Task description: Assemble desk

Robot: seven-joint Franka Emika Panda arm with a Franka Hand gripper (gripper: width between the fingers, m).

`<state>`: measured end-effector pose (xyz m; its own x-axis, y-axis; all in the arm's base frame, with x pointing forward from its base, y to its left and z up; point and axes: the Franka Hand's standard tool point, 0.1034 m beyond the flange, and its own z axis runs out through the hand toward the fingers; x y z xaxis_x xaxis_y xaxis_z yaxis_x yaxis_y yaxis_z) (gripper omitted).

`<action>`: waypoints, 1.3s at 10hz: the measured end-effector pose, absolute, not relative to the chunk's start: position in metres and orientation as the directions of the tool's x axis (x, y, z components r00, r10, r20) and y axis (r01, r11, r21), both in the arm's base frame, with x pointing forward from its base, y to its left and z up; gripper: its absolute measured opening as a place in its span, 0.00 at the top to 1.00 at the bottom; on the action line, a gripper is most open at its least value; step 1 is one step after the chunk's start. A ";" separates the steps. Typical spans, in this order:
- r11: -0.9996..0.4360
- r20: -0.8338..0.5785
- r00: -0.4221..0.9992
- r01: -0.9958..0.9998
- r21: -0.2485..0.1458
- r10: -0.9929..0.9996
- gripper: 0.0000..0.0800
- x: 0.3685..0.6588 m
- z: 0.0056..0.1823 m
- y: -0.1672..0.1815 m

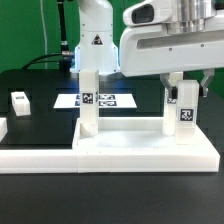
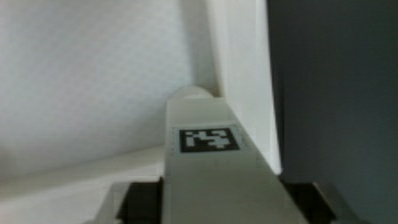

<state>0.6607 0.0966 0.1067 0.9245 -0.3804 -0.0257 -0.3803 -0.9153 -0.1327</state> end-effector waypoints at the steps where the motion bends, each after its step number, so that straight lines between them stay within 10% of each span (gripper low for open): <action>1: -0.841 -0.052 0.850 -0.527 -0.124 -0.525 0.62 0.661 0.107 0.098; 8: -0.096 -0.218 0.120 -0.988 -0.119 -0.969 0.62 0.662 0.105 0.099; 13: -0.709 -0.143 0.731 -0.683 -0.177 -0.668 0.22 0.656 0.100 0.105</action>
Offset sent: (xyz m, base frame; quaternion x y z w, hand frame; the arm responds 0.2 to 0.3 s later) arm 0.0052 -0.0070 0.0011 0.0432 0.0294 0.3801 0.9235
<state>0.6558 0.1046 0.1003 0.7305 -0.6678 -0.1427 -0.6827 -0.7089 -0.1771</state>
